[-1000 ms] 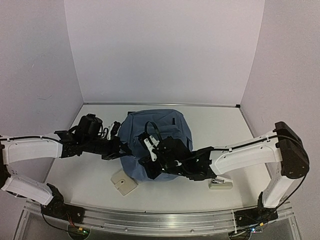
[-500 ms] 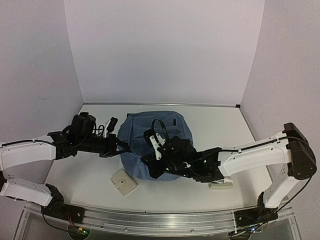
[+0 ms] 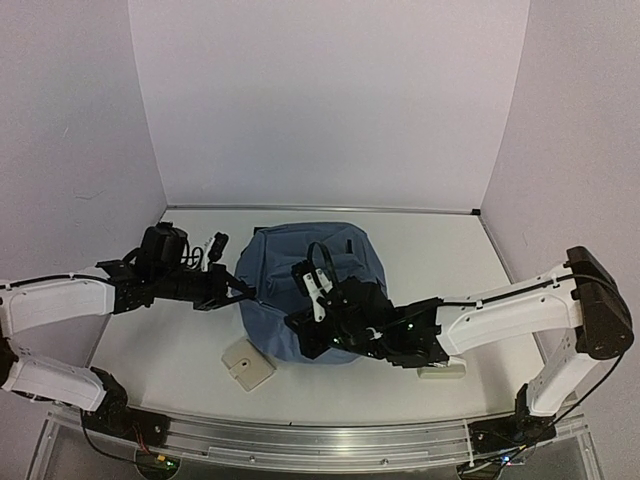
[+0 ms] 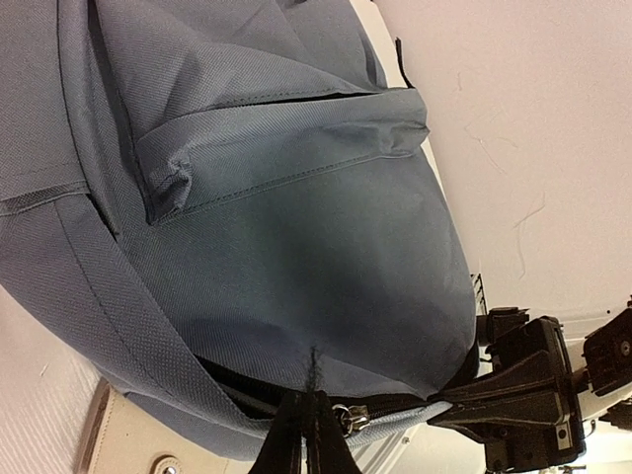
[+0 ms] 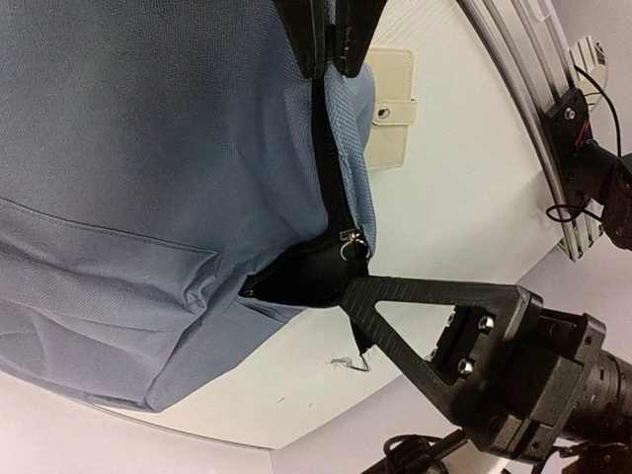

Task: Pack the student bag
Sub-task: Zip the student bag at the center of the board, then adjust the student bag at the center of the board.

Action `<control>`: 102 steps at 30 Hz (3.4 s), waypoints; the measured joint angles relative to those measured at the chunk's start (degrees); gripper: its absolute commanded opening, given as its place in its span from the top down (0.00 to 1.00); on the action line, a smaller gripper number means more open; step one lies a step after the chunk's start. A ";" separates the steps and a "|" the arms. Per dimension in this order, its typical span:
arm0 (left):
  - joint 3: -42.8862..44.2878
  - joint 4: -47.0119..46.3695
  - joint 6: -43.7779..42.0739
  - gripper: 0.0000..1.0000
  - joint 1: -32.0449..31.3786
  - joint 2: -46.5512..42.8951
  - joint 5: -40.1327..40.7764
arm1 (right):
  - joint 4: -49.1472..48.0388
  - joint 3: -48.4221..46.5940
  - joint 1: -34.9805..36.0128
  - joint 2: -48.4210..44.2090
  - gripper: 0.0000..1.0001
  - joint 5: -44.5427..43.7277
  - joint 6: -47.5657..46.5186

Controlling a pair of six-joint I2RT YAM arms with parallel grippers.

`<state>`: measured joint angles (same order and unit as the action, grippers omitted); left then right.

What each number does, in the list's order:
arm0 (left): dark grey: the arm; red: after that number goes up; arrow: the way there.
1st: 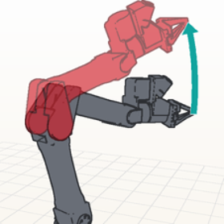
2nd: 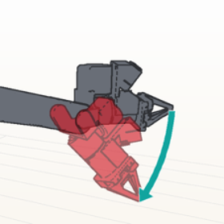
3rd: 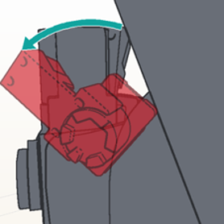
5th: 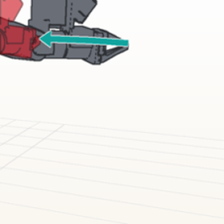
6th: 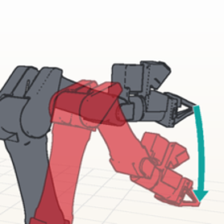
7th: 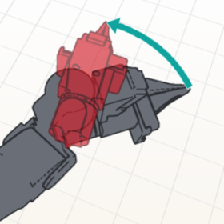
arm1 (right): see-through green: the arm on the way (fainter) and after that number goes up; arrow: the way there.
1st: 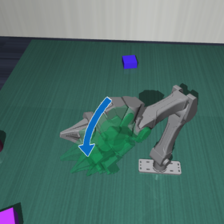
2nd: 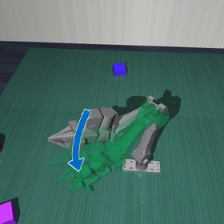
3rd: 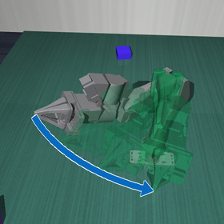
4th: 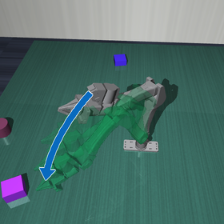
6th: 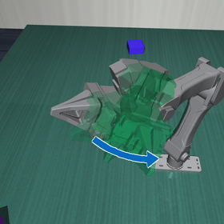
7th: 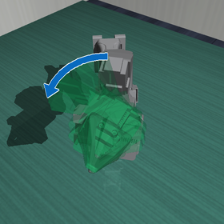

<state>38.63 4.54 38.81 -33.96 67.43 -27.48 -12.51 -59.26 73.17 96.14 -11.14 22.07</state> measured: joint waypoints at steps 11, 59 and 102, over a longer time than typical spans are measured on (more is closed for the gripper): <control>0.00 -2.01 -2.05 1.00 3.64 4.23 -2.56 | 0.17 0.84 0.01 -0.10 1.00 0.09 0.26; 14.14 -2.64 -11.14 0.42 21.59 23.26 1.78 | 6.95 2.31 4.83 0.14 0.67 3.02 2.60; 0.16 3.01 17.16 0.81 -6.88 15.59 10.69 | 18.63 3.00 -26.53 -5.38 0.45 6.04 8.38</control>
<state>38.79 7.55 55.96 -40.84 83.02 -16.79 6.12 -56.25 46.64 90.76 -5.10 30.45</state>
